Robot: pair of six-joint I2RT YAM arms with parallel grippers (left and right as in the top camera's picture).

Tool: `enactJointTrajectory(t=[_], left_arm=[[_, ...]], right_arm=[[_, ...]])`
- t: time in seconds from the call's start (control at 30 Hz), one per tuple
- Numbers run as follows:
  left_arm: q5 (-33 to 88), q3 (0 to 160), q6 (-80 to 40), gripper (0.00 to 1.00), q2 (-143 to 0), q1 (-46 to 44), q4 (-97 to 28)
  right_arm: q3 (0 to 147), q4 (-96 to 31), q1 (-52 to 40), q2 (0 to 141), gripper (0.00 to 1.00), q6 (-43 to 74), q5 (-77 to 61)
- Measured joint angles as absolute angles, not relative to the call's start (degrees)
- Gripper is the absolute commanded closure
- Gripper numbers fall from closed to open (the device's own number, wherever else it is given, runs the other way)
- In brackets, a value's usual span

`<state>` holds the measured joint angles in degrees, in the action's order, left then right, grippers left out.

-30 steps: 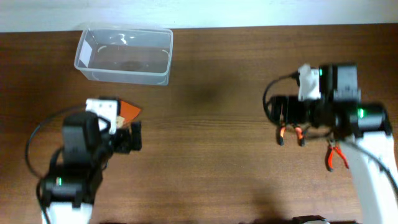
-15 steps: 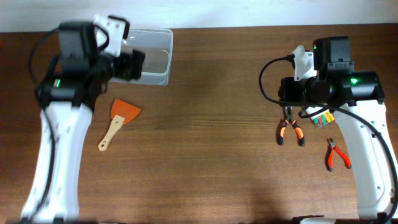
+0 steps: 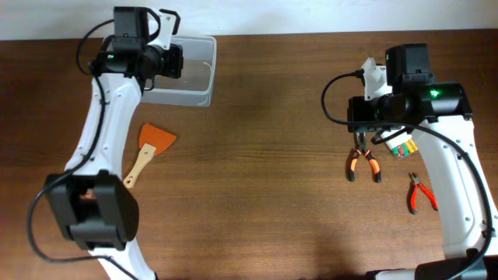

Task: Pack container

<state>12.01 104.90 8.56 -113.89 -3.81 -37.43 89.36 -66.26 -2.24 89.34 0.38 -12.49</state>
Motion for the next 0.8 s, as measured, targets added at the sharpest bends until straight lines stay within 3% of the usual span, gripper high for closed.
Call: enactJointTrajectory(t=[0.43,0.8], left_arm=[[8.7,105.0,8.1,0.98,-123.7,-9.7,-35.3],[7.5,105.0,6.4,0.98,-126.6,-9.6,-35.3]], right_arm=[[89.4,-68.9,-2.2,89.3,0.96,-0.5,-11.9],[89.4,-69.5,-2.2,89.3,0.96,-2.0,-11.0]])
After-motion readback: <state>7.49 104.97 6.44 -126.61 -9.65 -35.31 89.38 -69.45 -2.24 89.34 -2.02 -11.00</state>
